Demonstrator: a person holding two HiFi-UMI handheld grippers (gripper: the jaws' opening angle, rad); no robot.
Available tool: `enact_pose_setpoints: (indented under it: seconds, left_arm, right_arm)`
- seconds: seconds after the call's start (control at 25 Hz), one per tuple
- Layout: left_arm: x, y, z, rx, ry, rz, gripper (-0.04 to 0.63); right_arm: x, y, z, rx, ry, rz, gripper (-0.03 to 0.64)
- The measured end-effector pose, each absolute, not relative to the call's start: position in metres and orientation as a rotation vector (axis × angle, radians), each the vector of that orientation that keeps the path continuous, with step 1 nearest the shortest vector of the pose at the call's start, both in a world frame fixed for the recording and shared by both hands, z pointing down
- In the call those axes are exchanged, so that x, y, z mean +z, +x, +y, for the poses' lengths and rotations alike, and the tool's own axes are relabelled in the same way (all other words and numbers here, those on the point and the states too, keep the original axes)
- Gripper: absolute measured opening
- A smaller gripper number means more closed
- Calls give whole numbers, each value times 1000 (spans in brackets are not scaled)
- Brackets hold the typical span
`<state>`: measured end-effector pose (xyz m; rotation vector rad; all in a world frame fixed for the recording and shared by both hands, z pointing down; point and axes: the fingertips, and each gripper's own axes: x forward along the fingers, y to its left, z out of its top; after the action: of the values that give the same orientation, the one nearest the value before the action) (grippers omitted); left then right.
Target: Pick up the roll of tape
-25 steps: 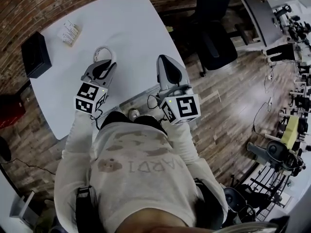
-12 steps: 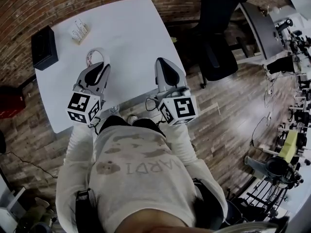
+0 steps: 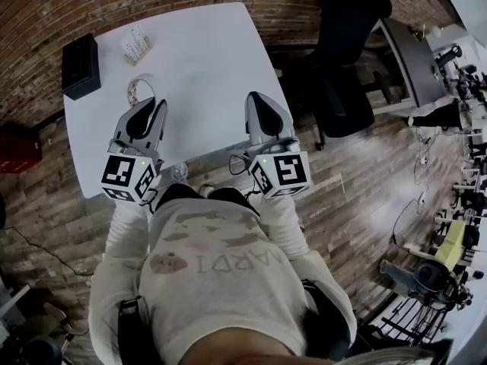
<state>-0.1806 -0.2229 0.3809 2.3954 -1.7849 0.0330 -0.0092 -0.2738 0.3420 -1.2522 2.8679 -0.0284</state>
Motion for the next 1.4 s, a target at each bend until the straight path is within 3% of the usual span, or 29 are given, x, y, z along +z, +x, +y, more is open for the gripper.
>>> enact_pose_setpoints:
  seconds: [0.56,1.4]
  left_arm:
    - [334,-183,-171,-122,2376,-1989,55]
    - [325,-174,-143,-121,2383,-2081,55]
  right_arm:
    - [333,-3,-242,-1,-1182,2881,11]
    - [326,8,-220,44,-1163,2890,11]
